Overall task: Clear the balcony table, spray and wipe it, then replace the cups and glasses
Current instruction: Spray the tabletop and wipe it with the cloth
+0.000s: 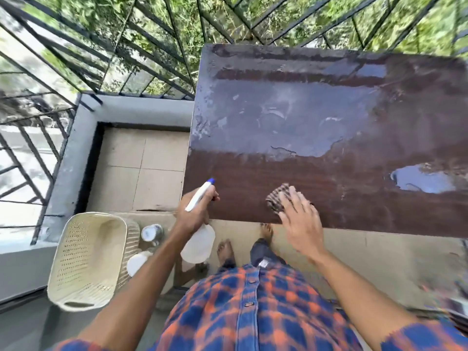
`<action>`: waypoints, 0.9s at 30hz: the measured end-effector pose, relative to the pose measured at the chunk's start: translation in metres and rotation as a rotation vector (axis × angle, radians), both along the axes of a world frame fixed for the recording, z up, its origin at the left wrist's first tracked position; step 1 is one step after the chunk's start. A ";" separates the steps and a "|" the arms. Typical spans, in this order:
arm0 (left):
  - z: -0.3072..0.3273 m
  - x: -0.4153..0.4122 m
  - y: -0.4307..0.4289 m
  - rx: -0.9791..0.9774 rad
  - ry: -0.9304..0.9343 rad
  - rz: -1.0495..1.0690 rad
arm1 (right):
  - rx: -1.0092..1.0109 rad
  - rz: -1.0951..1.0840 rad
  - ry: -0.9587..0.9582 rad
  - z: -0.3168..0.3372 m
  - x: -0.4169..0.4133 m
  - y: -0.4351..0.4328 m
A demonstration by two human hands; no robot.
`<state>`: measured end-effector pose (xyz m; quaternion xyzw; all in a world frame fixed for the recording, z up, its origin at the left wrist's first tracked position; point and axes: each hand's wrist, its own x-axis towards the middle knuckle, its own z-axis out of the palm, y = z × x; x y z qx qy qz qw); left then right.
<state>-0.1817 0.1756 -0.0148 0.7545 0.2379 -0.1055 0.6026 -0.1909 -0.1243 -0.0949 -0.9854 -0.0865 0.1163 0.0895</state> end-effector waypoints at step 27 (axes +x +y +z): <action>0.013 -0.002 0.058 0.007 -0.111 0.117 | 0.073 -0.610 0.092 0.015 0.071 0.013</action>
